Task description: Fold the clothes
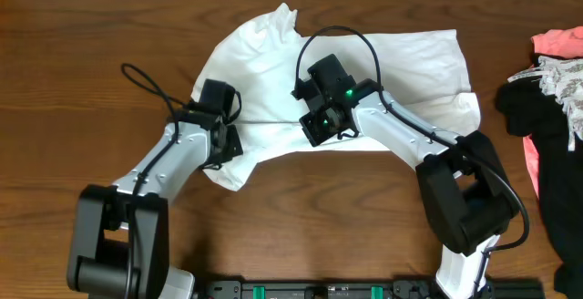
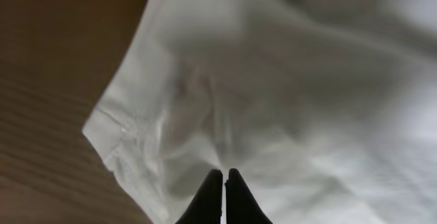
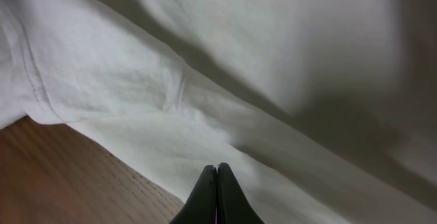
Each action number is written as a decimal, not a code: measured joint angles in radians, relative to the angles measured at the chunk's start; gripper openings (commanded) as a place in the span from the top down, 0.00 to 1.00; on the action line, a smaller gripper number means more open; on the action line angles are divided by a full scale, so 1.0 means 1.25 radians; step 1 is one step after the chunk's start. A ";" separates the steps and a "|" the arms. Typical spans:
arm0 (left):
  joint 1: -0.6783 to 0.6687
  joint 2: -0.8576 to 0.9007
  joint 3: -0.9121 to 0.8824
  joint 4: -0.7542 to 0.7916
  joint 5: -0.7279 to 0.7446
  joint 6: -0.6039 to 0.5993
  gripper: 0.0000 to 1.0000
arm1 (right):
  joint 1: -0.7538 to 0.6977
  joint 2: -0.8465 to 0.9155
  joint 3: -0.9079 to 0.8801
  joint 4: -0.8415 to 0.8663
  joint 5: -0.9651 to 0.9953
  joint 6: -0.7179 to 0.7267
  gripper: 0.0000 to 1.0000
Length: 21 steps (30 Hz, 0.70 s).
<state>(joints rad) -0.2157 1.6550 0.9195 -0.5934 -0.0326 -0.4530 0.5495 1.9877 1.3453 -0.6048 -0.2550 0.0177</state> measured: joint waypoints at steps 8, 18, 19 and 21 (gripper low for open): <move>0.000 0.000 -0.028 0.016 0.000 0.000 0.94 | 0.004 0.000 0.000 -0.002 0.000 0.013 0.99; 0.000 0.000 -0.029 0.051 0.000 0.000 0.94 | 0.016 0.010 -0.005 0.006 0.000 0.027 0.99; 0.000 0.000 -0.030 0.051 0.000 0.000 0.94 | 0.019 0.016 -0.005 0.006 0.000 0.028 0.99; 0.000 0.000 -0.031 0.051 0.000 0.000 0.94 | 0.021 0.027 -0.005 0.006 -0.001 0.031 0.99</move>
<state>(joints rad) -0.2157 1.6550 0.8806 -0.5301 -0.0326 -0.4530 0.5755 2.0212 1.3392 -0.5968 -0.2558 0.0566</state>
